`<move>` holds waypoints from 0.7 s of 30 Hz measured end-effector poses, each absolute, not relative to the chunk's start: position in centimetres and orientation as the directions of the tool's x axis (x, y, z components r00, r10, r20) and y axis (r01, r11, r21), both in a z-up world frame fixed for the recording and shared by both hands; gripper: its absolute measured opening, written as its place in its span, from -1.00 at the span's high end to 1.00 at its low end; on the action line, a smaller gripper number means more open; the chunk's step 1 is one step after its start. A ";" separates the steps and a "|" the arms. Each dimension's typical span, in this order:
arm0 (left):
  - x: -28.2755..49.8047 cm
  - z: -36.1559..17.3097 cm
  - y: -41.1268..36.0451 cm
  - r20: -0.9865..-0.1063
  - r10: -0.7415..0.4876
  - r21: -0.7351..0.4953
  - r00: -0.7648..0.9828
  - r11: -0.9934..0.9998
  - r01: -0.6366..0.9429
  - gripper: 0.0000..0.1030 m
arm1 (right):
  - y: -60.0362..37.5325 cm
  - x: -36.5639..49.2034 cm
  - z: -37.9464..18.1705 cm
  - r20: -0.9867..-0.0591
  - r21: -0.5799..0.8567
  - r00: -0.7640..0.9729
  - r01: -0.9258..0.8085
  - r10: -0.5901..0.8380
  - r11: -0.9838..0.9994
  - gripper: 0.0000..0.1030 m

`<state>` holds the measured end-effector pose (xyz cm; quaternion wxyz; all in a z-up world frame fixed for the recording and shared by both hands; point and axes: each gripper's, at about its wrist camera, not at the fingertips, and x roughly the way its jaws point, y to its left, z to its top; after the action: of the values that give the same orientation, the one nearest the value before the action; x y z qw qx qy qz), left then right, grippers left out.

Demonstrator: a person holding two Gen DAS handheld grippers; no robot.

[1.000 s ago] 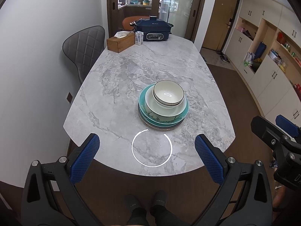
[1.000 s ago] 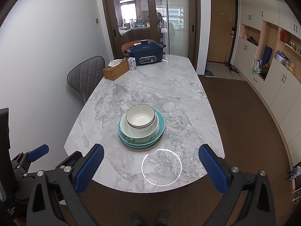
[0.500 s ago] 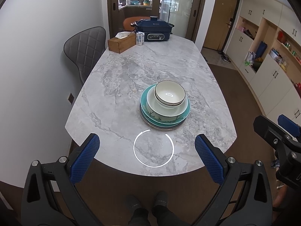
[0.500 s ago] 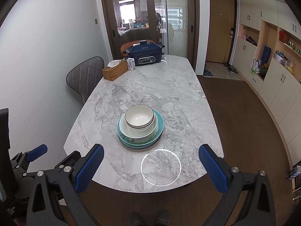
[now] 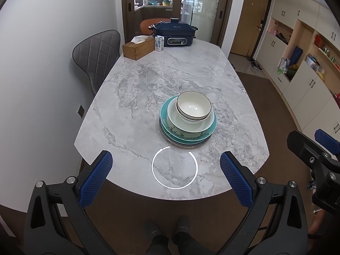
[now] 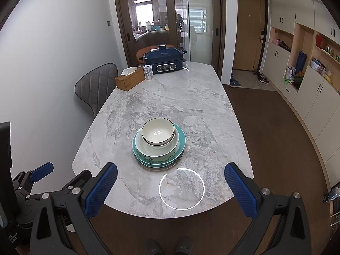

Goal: Organize plates and bowls

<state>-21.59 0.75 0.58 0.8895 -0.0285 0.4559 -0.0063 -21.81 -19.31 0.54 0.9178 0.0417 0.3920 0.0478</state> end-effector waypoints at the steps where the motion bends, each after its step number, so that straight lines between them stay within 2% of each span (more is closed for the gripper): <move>1: -21.5 0.5 0.7 -0.811 -0.035 -0.055 0.584 0.998 -0.017 -0.99 | -19.3 -21.8 0.6 -0.716 0.115 0.688 -0.055 0.121 0.992 -1.00; 21: -21.2 0.5 1.2 -0.807 -0.031 -0.045 0.590 0.999 -0.008 -0.99 | -19.5 -21.7 0.6 -0.715 0.115 0.688 -0.058 0.123 0.992 -1.00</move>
<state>-21.21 1.19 0.46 0.8912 -0.0217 0.4530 -0.0066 -21.73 -19.46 0.56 0.9177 0.0414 0.3920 0.0491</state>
